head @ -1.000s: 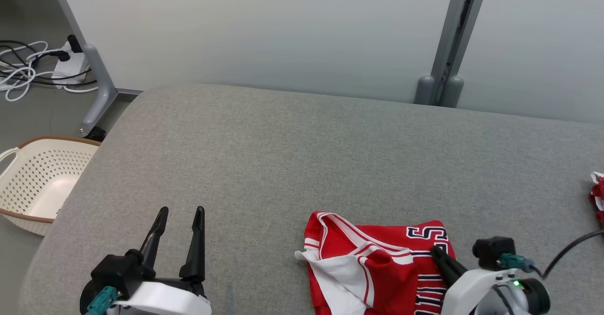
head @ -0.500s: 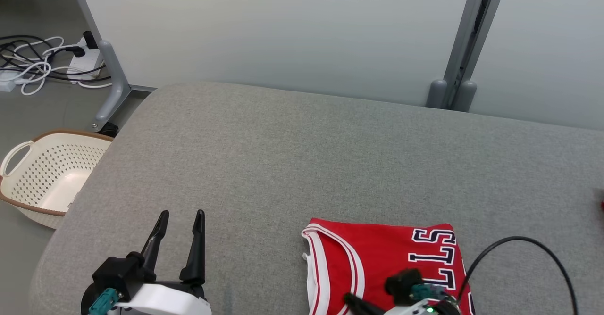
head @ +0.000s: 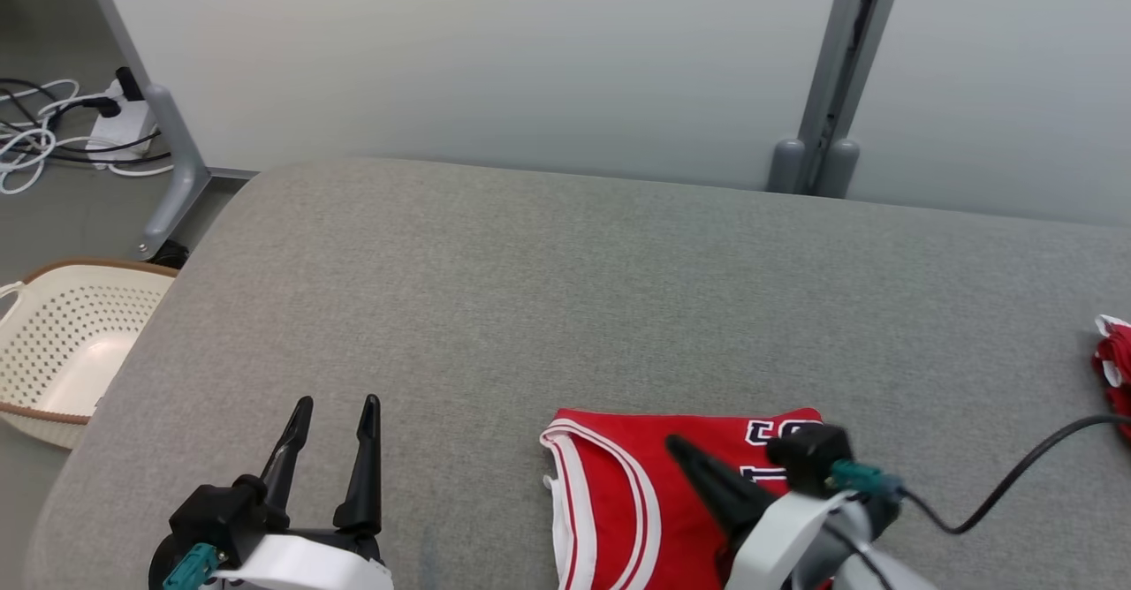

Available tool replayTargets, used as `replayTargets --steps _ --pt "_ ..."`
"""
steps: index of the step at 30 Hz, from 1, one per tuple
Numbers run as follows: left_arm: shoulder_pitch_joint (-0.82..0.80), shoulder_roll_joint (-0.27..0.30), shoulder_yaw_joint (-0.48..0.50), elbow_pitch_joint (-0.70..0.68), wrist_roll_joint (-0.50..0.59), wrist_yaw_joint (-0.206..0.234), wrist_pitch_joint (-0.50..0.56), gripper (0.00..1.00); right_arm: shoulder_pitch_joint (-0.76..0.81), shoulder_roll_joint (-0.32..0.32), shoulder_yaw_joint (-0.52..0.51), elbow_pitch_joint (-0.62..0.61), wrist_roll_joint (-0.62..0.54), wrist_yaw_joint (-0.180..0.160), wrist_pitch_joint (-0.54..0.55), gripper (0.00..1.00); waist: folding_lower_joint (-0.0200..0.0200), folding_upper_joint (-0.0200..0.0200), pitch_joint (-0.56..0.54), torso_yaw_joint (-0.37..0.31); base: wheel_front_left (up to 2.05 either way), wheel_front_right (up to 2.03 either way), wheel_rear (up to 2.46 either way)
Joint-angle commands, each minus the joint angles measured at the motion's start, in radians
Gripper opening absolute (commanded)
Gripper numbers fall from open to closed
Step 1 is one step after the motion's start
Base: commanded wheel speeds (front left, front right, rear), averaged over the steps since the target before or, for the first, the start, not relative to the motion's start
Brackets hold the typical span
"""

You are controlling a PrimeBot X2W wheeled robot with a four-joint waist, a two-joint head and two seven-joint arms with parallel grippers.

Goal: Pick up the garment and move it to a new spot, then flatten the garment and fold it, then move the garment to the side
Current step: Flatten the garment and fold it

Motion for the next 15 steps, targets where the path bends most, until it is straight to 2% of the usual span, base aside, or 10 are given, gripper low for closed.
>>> replayTargets --steps 1,2,3,5,15 --pt "0.011 0.006 0.007 -0.003 0.009 -0.004 -0.004 1.00 -0.011 -0.021 -0.026 -0.008 -0.015 0.000 -0.011 0.00 0.0000 0.0000 0.000 -0.012 0.00 0.00 0.00" --pt "0.013 0.006 0.010 -0.003 0.011 -0.003 -0.004 1.00 -0.011 -0.028 -0.047 -0.016 -0.025 0.000 -0.017 0.15 0.0000 0.0000 0.000 -0.018 0.00 0.00 0.00" --pt "0.013 0.007 0.013 -0.004 0.012 -0.002 -0.004 1.00 -0.011 -0.033 -0.067 -0.025 -0.035 0.000 -0.021 0.37 0.0000 0.0000 0.000 -0.023 0.00 0.00 0.00" --pt "0.012 0.007 0.020 -0.008 0.016 0.001 -0.004 1.00 -0.006 -0.043 -0.115 -0.041 -0.057 0.000 -0.030 1.00 0.0000 0.0000 0.000 -0.034 0.00 0.00 0.00" --pt "0.014 -0.007 0.039 -0.018 0.024 -0.010 -0.004 1.00 0.061 -0.061 -0.355 -0.162 -0.167 0.000 -0.018 1.00 0.0000 0.0000 0.007 -0.087 0.00 0.00 0.00"
